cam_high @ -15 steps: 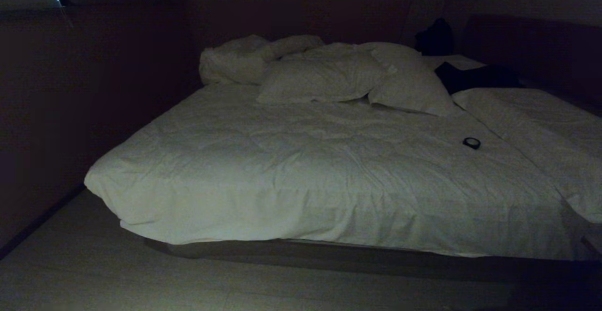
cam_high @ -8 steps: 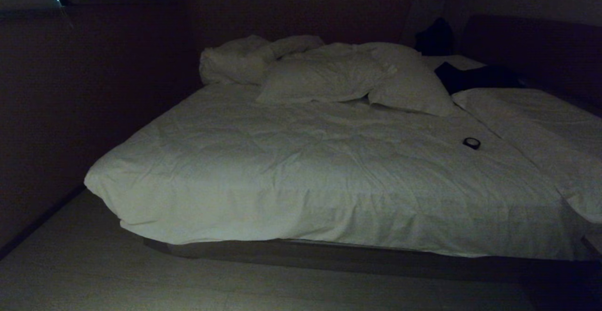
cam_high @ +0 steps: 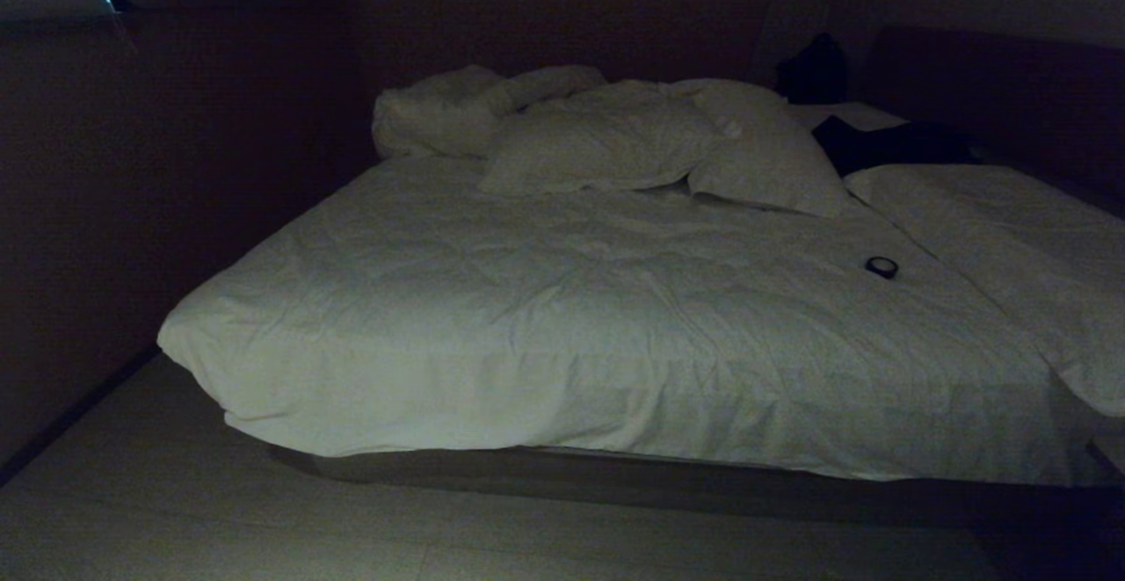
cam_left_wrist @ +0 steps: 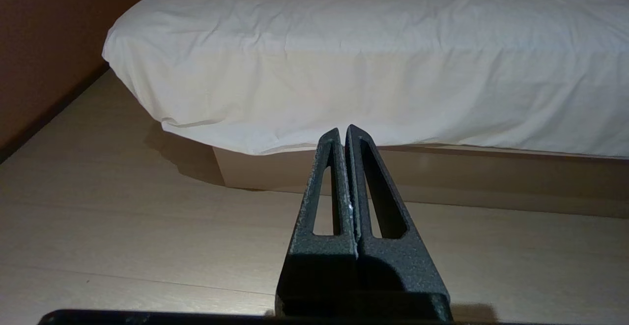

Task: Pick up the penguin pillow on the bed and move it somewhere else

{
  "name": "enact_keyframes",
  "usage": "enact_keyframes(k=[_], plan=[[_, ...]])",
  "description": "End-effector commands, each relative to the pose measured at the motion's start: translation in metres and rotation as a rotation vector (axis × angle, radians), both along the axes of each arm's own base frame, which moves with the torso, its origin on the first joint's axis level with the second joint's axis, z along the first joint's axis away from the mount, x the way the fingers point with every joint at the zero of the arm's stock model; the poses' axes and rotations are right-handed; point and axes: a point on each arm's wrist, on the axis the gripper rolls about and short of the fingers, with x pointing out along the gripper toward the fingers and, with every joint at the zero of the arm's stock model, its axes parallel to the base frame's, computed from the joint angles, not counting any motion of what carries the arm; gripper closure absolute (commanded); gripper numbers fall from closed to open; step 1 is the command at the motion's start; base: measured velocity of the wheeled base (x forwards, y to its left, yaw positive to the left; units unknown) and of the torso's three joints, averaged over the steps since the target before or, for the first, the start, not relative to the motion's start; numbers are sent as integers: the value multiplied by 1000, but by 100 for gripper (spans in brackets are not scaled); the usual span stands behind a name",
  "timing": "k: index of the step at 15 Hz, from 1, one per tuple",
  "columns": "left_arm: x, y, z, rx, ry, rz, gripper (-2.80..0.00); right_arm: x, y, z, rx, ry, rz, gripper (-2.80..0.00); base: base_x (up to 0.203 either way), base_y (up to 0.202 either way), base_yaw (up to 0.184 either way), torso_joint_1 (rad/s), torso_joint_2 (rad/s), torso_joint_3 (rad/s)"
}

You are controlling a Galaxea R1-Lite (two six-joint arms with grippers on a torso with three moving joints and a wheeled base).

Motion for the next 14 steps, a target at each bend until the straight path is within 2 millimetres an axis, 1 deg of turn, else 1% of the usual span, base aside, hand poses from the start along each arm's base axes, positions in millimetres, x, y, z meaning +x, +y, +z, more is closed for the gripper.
enact_keyframes(k=[1,6,9,11,13,14], plan=[[0,0,0,-1,1,1,0,-12,-29,-6,69,32,172,0,0,0,0,0,0,0],[0,0,0,-1,1,1,0,-49,-70,-4,104,69,407,0,0,0,0,0,0,0],[0,0,0,-1,1,1,0,-63,-98,-6,70,118,464,0,0,0,0,0,0,0],[0,0,0,-1,1,1,0,-69,-113,-13,73,141,468,0,0,0,0,0,0,0],[0,0,0,-1,1,1,0,-75,-129,-26,116,156,472,0,0,0,0,0,0,0],[0,0,0,-1,1,1,0,-79,-139,-35,140,155,475,0,0,0,0,0,0,0]])
